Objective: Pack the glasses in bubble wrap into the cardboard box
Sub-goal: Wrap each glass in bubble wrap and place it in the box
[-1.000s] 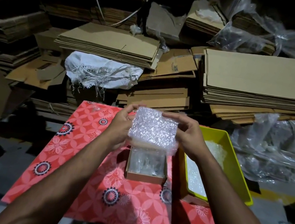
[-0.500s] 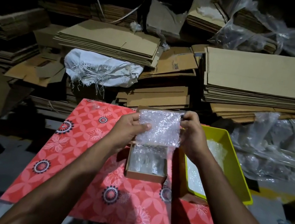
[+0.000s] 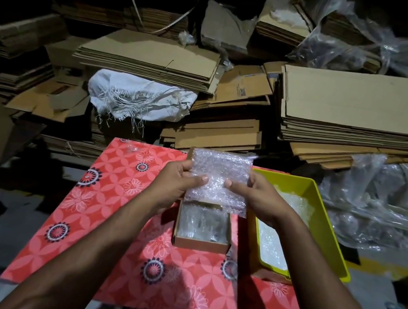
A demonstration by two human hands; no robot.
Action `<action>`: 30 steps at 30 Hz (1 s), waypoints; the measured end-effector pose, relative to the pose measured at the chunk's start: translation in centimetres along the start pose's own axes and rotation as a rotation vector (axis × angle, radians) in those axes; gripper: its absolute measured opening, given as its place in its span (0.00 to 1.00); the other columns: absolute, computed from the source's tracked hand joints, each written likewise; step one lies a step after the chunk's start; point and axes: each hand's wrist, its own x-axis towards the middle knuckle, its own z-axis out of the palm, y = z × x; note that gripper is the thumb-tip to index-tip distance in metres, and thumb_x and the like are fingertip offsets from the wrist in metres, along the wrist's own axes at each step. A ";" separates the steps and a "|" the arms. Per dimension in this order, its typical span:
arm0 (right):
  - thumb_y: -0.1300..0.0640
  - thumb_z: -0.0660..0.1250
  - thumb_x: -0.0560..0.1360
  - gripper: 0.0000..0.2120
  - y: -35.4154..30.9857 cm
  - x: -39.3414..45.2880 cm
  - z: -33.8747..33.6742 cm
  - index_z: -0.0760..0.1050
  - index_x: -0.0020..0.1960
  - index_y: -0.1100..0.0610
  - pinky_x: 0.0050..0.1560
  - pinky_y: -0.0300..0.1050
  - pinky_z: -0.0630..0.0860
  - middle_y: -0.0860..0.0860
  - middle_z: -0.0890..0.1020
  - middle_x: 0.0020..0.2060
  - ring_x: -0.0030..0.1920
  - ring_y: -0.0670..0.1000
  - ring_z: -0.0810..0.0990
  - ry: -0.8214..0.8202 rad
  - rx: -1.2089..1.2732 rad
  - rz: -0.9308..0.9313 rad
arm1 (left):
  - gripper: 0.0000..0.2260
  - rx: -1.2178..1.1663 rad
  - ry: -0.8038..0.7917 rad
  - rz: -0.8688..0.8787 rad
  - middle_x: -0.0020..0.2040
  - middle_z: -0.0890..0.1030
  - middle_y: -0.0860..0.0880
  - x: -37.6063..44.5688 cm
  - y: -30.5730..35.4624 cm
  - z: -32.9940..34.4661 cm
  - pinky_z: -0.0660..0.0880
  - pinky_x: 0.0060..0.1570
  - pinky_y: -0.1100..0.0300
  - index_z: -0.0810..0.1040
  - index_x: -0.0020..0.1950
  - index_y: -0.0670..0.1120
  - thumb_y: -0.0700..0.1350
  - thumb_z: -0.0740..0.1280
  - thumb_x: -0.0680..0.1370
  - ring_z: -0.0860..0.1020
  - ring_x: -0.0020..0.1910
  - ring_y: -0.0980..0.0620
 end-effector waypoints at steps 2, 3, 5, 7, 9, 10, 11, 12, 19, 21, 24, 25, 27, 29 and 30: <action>0.60 0.71 0.78 0.18 0.2 -0.2 0.0 0.74 0.66 0.62 0.63 0.63 0.75 0.61 0.82 0.61 0.63 0.64 0.80 0.010 0.025 0.002 | 0.10 0.017 0.044 0.021 0.53 0.86 0.45 0.0 -0.1 -0.3 0.79 0.56 0.50 0.81 0.56 0.43 0.36 0.72 0.75 0.84 0.53 0.47; 0.60 0.71 0.77 0.19 0.4 -0.2 0.1 0.74 0.65 0.64 0.62 0.64 0.75 0.64 0.81 0.60 0.61 0.66 0.80 0.037 0.055 -0.012 | 0.09 0.025 0.055 0.027 0.53 0.86 0.46 0.1 -0.2 -0.4 0.79 0.55 0.52 0.81 0.55 0.43 0.36 0.72 0.75 0.84 0.52 0.48; 0.61 0.72 0.74 0.21 0.6 -0.1 0.3 0.74 0.63 0.68 0.55 0.60 0.76 0.67 0.81 0.56 0.53 0.63 0.82 0.083 0.135 0.000 | 0.09 0.010 0.053 0.044 0.53 0.85 0.44 0.0 -0.1 -0.5 0.80 0.50 0.56 0.82 0.53 0.43 0.34 0.71 0.75 0.84 0.51 0.50; 0.65 0.72 0.73 0.14 0.7 0.0 0.3 0.78 0.58 0.67 0.45 0.50 0.80 0.61 0.84 0.50 0.44 0.56 0.83 0.095 0.206 0.000 | 0.11 -0.058 0.040 0.064 0.49 0.86 0.44 -0.2 0.2 -0.3 0.82 0.43 0.54 0.82 0.53 0.42 0.30 0.70 0.75 0.85 0.46 0.47; 0.72 0.68 0.75 0.10 0.5 -0.2 0.4 0.83 0.50 0.60 0.34 0.41 0.81 0.54 0.86 0.47 0.39 0.52 0.84 0.073 0.277 -0.012 | 0.13 -0.101 0.029 0.070 0.45 0.86 0.46 -0.5 0.3 -0.2 0.83 0.35 0.58 0.83 0.49 0.41 0.25 0.65 0.75 0.84 0.38 0.48; 0.74 0.66 0.75 0.14 0.4 -0.3 0.5 0.84 0.47 0.58 0.33 0.40 0.80 0.54 0.86 0.47 0.38 0.53 0.83 0.077 0.308 -0.014 | 0.16 -0.112 0.026 0.070 0.45 0.86 0.45 -0.6 0.4 -0.1 0.82 0.33 0.60 0.84 0.47 0.41 0.24 0.62 0.76 0.83 0.37 0.49; 0.76 0.64 0.75 0.17 0.6 -0.3 0.5 0.85 0.44 0.57 0.32 0.39 0.80 0.54 0.86 0.48 0.38 0.53 0.82 0.078 0.332 -0.017 | 0.19 -0.129 0.021 0.070 0.47 0.85 0.43 -0.6 0.3 -0.1 0.82 0.33 0.61 0.85 0.45 0.42 0.24 0.61 0.77 0.82 0.37 0.49; 0.76 0.63 0.75 0.19 0.6 -0.4 0.7 0.85 0.42 0.56 0.31 0.38 0.79 0.55 0.85 0.48 0.37 0.53 0.82 0.084 0.357 -0.015 | 0.21 -0.155 0.012 0.069 0.50 0.83 0.41 -0.6 0.3 -0.1 0.81 0.33 0.62 0.86 0.43 0.44 0.24 0.59 0.78 0.82 0.37 0.49; 0.68 0.52 0.77 0.20 0.2 -0.9 1.1 0.83 0.42 0.65 0.33 0.43 0.81 0.60 0.83 0.39 0.35 0.55 0.83 0.044 0.565 -0.038 | 0.17 -0.414 -0.001 0.034 0.47 0.77 0.41 -1.0 0.2 0.5 0.80 0.32 0.59 0.80 0.42 0.38 0.33 0.53 0.82 0.78 0.39 0.48; 0.59 0.49 0.80 0.24 0.3 -1.0 1.0 0.83 0.44 0.67 0.37 0.46 0.82 0.62 0.83 0.41 0.39 0.56 0.83 0.046 0.571 -0.005 | 0.14 -0.386 0.018 0.022 0.48 0.78 0.43 -0.9 -0.2 0.1 0.81 0.37 0.55 0.79 0.44 0.38 0.42 0.58 0.83 0.77 0.44 0.48; 0.50 0.65 0.79 0.18 0.7 -1.1 1.2 0.82 0.44 0.65 0.40 0.50 0.82 0.60 0.80 0.45 0.43 0.57 0.81 0.127 0.359 0.001 | 0.03 -0.132 -0.008 0.007 0.44 0.77 0.43 -1.1 -0.7 -0.2 0.79 0.39 0.56 0.82 0.44 0.45 0.44 0.73 0.75 0.76 0.43 0.49; 0.54 0.72 0.76 0.10 0.8 -1.1 1.2 0.82 0.43 0.62 0.41 0.51 0.82 0.58 0.80 0.45 0.44 0.57 0.80 0.146 0.245 -0.030 | 0.05 -0.047 -0.003 0.020 0.42 0.76 0.43 -1.1 -0.9 -0.2 0.77 0.37 0.58 0.83 0.45 0.46 0.40 0.76 0.73 0.75 0.39 0.50; 0.65 0.76 0.72 0.05 1.2 -1.0 1.2 0.82 0.43 0.58 0.43 0.50 0.83 0.55 0.80 0.46 0.43 0.55 0.81 0.166 0.111 -0.078 | 0.13 0.020 0.046 0.024 0.44 0.81 0.46 -1.1 -1.1 -0.2 0.76 0.36 0.59 0.81 0.52 0.46 0.34 0.77 0.71 0.79 0.37 0.53; 0.68 0.77 0.70 0.10 1.5 -1.1 1.2 0.79 0.47 0.58 0.46 0.54 0.84 0.56 0.75 0.50 0.44 0.56 0.79 0.189 0.103 -0.066 | 0.20 -0.021 0.059 0.017 0.51 0.85 0.46 -1.2 -1.1 -0.1 0.78 0.40 0.60 0.79 0.61 0.45 0.32 0.76 0.71 0.84 0.44 0.53; 0.68 0.77 0.70 0.14 1.5 -1.1 1.2 0.78 0.51 0.57 0.48 0.57 0.84 0.58 0.72 0.52 0.45 0.57 0.78 0.210 0.113 -0.045 | 0.20 -0.027 0.052 0.020 0.52 0.86 0.45 -1.2 -1.1 0.0 0.78 0.40 0.61 0.79 0.62 0.43 0.32 0.76 0.72 0.84 0.45 0.52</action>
